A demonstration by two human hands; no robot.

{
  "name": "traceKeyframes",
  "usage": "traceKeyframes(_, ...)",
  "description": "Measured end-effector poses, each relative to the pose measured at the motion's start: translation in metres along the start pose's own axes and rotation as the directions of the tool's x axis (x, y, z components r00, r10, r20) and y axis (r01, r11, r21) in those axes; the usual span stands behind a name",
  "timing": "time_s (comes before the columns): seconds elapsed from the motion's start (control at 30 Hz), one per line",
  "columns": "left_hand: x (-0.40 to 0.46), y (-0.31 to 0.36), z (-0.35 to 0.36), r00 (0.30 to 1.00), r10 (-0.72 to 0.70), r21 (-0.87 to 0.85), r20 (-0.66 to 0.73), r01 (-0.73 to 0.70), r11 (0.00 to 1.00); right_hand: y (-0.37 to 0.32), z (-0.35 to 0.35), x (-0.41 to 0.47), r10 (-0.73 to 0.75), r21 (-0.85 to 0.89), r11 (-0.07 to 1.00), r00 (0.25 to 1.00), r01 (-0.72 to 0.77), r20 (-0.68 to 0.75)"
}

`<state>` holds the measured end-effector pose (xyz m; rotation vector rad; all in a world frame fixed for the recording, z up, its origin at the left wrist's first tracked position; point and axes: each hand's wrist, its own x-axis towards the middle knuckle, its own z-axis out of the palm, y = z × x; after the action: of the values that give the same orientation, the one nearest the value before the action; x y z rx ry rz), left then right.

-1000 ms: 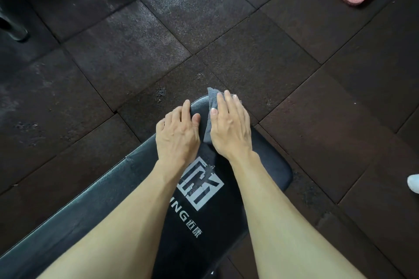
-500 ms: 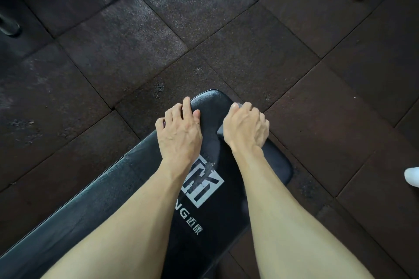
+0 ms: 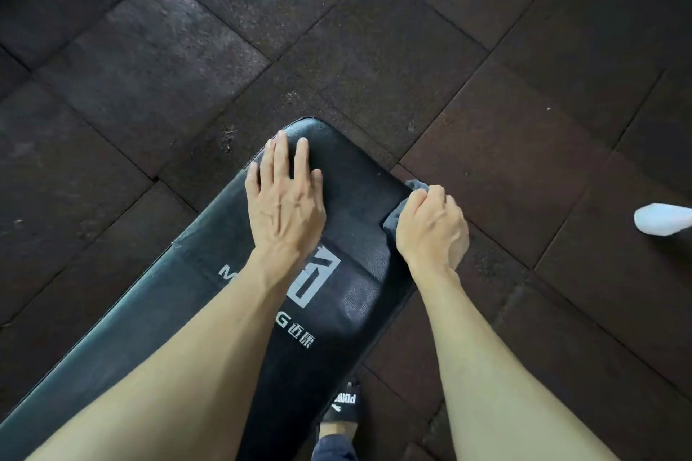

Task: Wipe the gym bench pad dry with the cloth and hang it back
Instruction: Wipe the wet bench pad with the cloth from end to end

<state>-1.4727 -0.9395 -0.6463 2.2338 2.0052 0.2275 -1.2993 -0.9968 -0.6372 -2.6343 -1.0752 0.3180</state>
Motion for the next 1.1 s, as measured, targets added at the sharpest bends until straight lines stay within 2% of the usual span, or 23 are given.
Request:
traceKeyframes(0.1,-0.021,0.014,0.004,0.992,0.125,0.018,0.023,-0.125,0.992,0.014,-0.007,-0.014,0.305,0.182,0.934,0.952,-0.307,0.041)
traceKeyframes(0.2,-0.038,0.024,0.006,0.994,0.104,0.014,0.032,-0.105,0.994,0.011,0.005,-0.044,0.381,0.373,0.855,0.924,-0.361,0.021)
traceKeyframes(0.3,-0.053,0.027,0.005,0.989,0.141,0.003,0.049,-0.141,0.990,0.007,0.015,-0.079,0.400,0.406,0.838,0.916,-0.364,-0.006)
traceKeyframes(0.4,-0.073,0.020,0.001,0.984,0.169,-0.001,0.055,-0.169,0.986,0.007,0.016,-0.120,0.322,0.393,0.869,0.947,-0.300,0.009)
traceKeyframes(0.63,-0.119,-0.012,-0.010,0.976,0.212,-0.016,0.051,-0.211,0.977,0.012,0.014,-0.111,0.148,0.172,0.974,0.989,-0.145,-0.005)
traceKeyframes(0.77,-0.142,-0.036,-0.014,0.970,0.237,-0.016,0.045,-0.237,0.971,0.002,0.019,-0.153,0.080,0.095,0.993,0.996,-0.075,-0.050)
traceKeyframes(0.93,-0.170,-0.069,-0.020,0.963,0.268,-0.020,0.032,-0.268,0.963,-0.009,0.025,-0.232,0.161,0.159,0.975,0.987,-0.158,-0.008)
traceKeyframes(1.0,-0.182,-0.081,-0.023,0.958,0.285,-0.031,0.042,-0.284,0.958,-0.010,0.026,-0.238,0.181,0.184,0.966,0.983,-0.181,0.012)
traceKeyframes(1.1,-0.197,-0.093,-0.026,0.950,0.309,-0.042,0.052,-0.307,0.951,-0.018,0.026,-0.220,0.306,0.188,0.934,0.952,-0.302,0.012)
